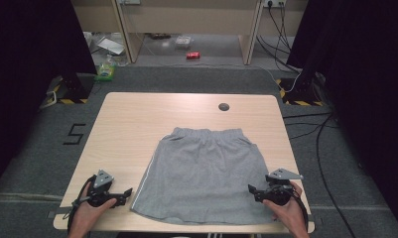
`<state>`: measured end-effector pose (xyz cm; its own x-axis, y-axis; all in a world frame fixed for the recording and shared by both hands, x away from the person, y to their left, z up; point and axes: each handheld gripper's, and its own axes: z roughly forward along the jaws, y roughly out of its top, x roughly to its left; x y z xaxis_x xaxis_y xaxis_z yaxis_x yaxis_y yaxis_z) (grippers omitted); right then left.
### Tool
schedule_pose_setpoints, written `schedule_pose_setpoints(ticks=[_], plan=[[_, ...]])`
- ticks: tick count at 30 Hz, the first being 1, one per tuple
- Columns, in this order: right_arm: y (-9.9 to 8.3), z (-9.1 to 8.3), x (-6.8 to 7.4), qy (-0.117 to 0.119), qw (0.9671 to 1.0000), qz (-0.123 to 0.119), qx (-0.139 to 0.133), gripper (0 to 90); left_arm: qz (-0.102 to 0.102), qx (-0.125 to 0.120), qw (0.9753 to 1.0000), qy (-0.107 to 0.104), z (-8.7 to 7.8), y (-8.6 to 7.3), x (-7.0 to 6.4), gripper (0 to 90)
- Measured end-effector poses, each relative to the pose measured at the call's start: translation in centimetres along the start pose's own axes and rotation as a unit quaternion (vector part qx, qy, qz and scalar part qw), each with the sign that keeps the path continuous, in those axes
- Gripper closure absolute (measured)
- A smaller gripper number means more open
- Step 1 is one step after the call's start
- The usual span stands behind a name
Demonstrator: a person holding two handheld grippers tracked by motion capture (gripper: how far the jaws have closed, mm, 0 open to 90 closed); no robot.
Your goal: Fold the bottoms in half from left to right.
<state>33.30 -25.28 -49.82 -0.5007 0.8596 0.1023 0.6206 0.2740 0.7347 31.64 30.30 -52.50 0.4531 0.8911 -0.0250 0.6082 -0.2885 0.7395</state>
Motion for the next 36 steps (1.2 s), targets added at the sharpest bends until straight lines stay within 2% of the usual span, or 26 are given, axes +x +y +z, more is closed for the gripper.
schedule_pose_setpoints(ticks=[6,7,8,9,13,14,21,36], plan=[[0.0,0.0,0.0,0.001,1.0,0.001,-0.001,18.3,0.0,-0.003,1.0,-0.005,0.0,0.1,0.1,8.5],[0.0,0.0,0.0,0.003,1.0,0.002,-0.002,18.4,0.002,-0.008,1.0,-0.006,0.0,0.1,0.1,12.3],[0.1,0.0,0.0,0.002,1.0,0.001,-0.003,18.3,-0.001,-0.009,0.9999,-0.009,0.0,0.2,0.1,16.1],[0.1,-0.1,0.1,0.002,1.0,0.002,-0.006,18.4,-0.009,-0.011,0.9997,-0.021,0.1,0.4,0.1,15.5],[0.2,0.0,0.2,0.005,0.9999,0.0,-0.009,18.4,-0.008,-0.018,0.9994,-0.029,0.2,1.1,0.0,14.9],[0.2,0.0,0.3,0.005,1.0,0.0,-0.008,18.3,-0.012,-0.024,0.999,-0.037,0.2,1.6,0.0,14.9],[0.3,0.0,0.6,0.01,0.9999,-0.006,-0.01,18.3,-0.016,-0.031,0.9979,-0.055,1.0,3.2,0.1,14.9],[0.6,0.1,1.2,0.016,0.9997,-0.012,-0.015,18.1,-0.018,-0.04,0.9965,-0.071,3.7,8.3,0.1,15.2]])
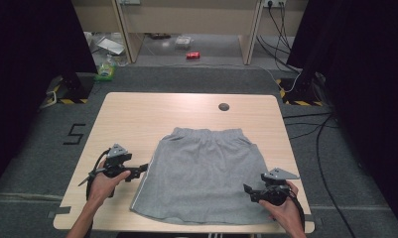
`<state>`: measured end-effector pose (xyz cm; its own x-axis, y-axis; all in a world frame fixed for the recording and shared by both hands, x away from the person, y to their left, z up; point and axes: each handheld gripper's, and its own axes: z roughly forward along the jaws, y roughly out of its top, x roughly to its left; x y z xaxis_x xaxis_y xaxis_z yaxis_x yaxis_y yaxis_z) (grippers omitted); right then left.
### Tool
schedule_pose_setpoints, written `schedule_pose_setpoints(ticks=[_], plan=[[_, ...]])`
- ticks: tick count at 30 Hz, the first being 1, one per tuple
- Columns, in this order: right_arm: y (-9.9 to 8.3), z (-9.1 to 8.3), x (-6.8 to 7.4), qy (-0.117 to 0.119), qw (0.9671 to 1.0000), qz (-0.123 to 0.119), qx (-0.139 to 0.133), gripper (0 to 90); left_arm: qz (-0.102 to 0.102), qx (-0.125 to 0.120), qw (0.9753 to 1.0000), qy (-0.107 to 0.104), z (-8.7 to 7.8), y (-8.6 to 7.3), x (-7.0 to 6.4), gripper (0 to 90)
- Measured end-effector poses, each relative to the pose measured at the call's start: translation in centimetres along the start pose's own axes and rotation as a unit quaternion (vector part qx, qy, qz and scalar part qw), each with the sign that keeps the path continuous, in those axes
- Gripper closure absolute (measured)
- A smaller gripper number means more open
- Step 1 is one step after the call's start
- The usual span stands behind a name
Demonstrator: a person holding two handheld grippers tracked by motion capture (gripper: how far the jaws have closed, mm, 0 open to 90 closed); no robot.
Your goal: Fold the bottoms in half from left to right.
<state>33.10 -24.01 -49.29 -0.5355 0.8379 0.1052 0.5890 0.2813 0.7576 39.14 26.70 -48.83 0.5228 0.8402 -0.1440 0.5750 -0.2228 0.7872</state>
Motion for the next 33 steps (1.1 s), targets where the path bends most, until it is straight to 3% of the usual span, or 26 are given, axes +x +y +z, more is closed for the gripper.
schedule_pose_setpoints(ticks=[6,15,27,33], plan=[[0.0,0.1,0.1,0.003,1.0,-0.003,0.001,18.2,-0.014,0.001,0.9999,-0.006,1.5,1.3,0.5,15.3],[0.1,0.2,0.3,0.007,1.0,-0.007,0.0,18.3,-0.004,0.011,0.9999,-0.002,3.4,3.6,0.2,16.3],[0.1,0.3,0.4,0.01,0.9999,-0.01,-0.001,18.4,0.017,0.032,0.9993,0.006,7.3,8.1,-0.2,24.8],[0.1,0.3,0.4,0.012,0.9999,-0.011,0.0,18.4,0.007,0.04,0.9991,0.013,8.9,9.4,-0.4,28.8]])
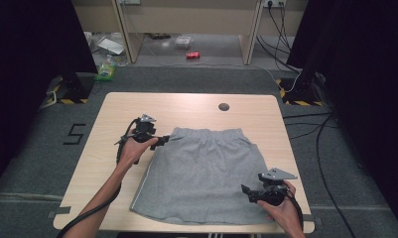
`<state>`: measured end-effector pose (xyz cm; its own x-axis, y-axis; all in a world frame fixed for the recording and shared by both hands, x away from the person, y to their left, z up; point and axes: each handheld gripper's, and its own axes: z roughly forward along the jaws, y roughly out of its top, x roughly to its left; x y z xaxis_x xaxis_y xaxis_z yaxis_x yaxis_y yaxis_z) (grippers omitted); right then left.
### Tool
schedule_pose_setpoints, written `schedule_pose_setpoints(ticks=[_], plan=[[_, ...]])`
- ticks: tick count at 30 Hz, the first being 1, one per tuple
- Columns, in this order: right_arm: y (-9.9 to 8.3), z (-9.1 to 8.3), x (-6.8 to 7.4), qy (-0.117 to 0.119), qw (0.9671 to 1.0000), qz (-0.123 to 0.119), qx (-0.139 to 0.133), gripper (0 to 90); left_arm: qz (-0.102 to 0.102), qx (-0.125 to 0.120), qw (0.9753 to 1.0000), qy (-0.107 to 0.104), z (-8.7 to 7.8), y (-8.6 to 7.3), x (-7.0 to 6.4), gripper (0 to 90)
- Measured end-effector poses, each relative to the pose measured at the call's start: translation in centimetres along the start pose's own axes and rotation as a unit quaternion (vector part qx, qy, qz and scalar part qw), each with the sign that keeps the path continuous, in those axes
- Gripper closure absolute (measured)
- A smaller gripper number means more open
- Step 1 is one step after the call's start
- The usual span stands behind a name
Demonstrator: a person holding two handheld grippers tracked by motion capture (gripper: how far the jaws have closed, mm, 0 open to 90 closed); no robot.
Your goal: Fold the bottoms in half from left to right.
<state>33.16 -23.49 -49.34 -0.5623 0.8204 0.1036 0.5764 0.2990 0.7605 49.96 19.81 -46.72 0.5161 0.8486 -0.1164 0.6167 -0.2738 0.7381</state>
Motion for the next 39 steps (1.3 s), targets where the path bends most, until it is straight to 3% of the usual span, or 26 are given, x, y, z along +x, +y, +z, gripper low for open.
schedule_pose_setpoints(ticks=[7,10,17,20,30,34,36,37,39], plan=[[0.0,0.0,0.0,0.002,1.0,0.0,0.0,19.1,-0.002,0.01,0.9999,0.006,1.8,1.2,-0.9,33.5],[0.0,0.0,0.0,0.002,1.0,-0.001,-0.002,19.3,0.007,0.019,0.9997,0.016,2.7,1.8,-1.0,35.6],[0.1,0.1,-0.1,0.007,1.0,-0.001,-0.002,19.2,-0.016,0.029,0.9993,0.018,4.8,2.9,-0.7,39.0],[0.1,0.1,0.1,0.009,1.0,-0.002,-0.002,19.2,-0.006,0.042,0.9987,0.027,5.6,3.2,-0.8,39.7],[0.0,0.2,0.1,0.011,0.9999,-0.002,0.0,19.2,-0.011,0.061,0.9974,0.036,7.2,3.5,-1.0,44.7],[0.1,0.3,0.1,0.01,0.9999,-0.004,0.001,19.3,-0.017,0.072,0.9967,0.033,7.7,3.4,-0.9,48.3],[0.0,0.3,0.1,0.012,0.9999,-0.004,0.0,19.3,-0.015,0.079,0.9964,0.026,7.9,3.3,-0.9,52.8],[0.1,0.3,0.1,0.012,0.9999,-0.005,0.001,19.3,-0.016,0.081,0.9964,0.02,8.0,3.3,-0.9,59.2],[0.1,0.3,0.2,0.011,0.9999,-0.005,0.001,19.3,-0.008,0.087,0.9961,0.012,8.0,3.5,-0.9,61.1]])
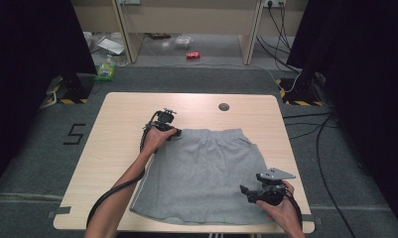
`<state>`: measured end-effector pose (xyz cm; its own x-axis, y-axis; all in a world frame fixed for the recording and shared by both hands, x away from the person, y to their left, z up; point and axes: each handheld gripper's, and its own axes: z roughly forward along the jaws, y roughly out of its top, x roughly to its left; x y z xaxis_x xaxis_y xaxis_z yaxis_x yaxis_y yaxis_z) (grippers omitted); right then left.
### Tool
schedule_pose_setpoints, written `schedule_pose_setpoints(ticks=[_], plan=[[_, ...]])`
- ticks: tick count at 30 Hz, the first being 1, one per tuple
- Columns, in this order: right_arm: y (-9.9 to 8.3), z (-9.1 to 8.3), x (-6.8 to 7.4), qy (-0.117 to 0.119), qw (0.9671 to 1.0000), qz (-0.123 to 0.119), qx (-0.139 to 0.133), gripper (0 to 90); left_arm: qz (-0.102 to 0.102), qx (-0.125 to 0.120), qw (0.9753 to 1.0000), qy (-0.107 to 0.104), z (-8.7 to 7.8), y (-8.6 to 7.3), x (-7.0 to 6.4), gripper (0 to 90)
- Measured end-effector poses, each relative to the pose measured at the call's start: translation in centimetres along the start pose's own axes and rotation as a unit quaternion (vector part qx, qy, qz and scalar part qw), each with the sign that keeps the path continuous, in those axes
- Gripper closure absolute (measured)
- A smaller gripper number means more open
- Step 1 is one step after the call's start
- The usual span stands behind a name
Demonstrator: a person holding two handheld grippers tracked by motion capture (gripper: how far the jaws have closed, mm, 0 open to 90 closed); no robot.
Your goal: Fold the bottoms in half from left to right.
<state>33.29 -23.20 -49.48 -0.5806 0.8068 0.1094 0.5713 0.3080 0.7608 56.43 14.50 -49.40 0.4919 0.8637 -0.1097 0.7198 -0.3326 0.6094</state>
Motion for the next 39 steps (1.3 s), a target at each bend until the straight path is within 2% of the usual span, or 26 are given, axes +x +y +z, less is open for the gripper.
schedule_pose_setpoints(ticks=[2,3,6,11,16,18,19,21,24,25,26,27,28,29,30,31,32,34,39], plan=[[0.0,0.0,0.1,0.003,1.0,-0.004,0.0,19.3,0.003,0.001,1.0,-0.001,0.0,0.1,0.1,67.2],[0.0,0.0,0.1,0.003,1.0,-0.004,0.0,19.3,0.0,0.0,1.0,-0.003,0.1,0.1,0.1,67.2],[0.1,0.0,0.3,0.002,1.0,-0.003,-0.001,19.4,-0.001,-0.003,1.0,-0.005,0.1,0.1,0.0,78.1],[0.2,0.0,0.6,0.007,1.0,-0.004,-0.002,19.5,0.01,0.002,0.9999,0.003,0.1,0.3,-0.2,81.6],[0.9,0.3,1.9,0.021,0.9997,-0.012,-0.009,19.8,0.015,-0.002,0.9999,0.005,0.1,0.3,-0.3,82.4],[1.4,0.6,2.8,0.034,0.9992,-0.02,-0.008,19.7,0.017,-0.003,0.9998,0.007,0.1,0.2,-0.3,82.5],[1.9,0.8,3.8,0.052,0.9984,-0.019,-0.011,19.7,0.02,-0.003,0.9998,0.009,0.1,0.2,-0.3,82.5],[2.1,0.9,4.3,0.057,0.998,-0.023,-0.015,19.8,0.021,-0.002,0.9997,0.012,0.1,0.3,-0.3,82.5],[3.3,1.7,6.4,0.073,0.9963,-0.041,-0.022,19.9,0.021,-0.002,0.9997,0.015,0.2,0.4,-0.2,82.6],[3.3,1.7,6.4,0.073,0.9963,-0.041,-0.022,19.9,0.022,-0.001,0.9996,0.015,0.2,0.4,-0.1,82.6],[3.9,2.2,7.6,0.083,0.995,-0.05,-0.025,20.0,0.024,0.0,0.9996,0.017,0.2,0.4,-0.2,82.6],[3.9,2.2,7.6,0.083,0.995,-0.05,-0.025,20.0,0.027,0.001,0.9995,0.018,0.2,0.5,-0.2,82.6],[4.6,2.9,8.8,0.09,0.9937,-0.06,-0.027,20.3,0.029,0.002,0.9994,0.019,0.2,0.5,-0.2,82.6],[4.6,2.9,8.8,0.09,0.9937,-0.06,-0.027,20.3,0.031,0.002,0.9993,0.02,0.2,0.5,-0.3,82.6],[5.2,3.7,10.1,0.102,0.9919,-0.07,-0.028,20.4,0.033,0.002,0.9993,0.02,0.2,0.5,-0.3,82.6],[5.4,4.1,10.8,0.107,0.9908,-0.077,-0.028,20.7,0.034,0.002,0.9992,0.02,0.2,0.5,-0.2,82.5],[5.4,4.1,10.8,0.107,0.9908,-0.077,-0.028,20.7,0.033,0.0,0.9993,0.02,0.2,0.5,-0.2,82.5],[5.8,5.0,12.1,0.118,0.9889,-0.087,-0.025,21.2,0.031,-0.001,0.9994,0.017,0.2,0.5,-0.1,82.5],[6.6,7.2,15.4,0.146,0.9824,-0.116,-0.012,22.1,0.042,0.001,0.9989,0.02,0.3,0.5,-0.2,82.5]])
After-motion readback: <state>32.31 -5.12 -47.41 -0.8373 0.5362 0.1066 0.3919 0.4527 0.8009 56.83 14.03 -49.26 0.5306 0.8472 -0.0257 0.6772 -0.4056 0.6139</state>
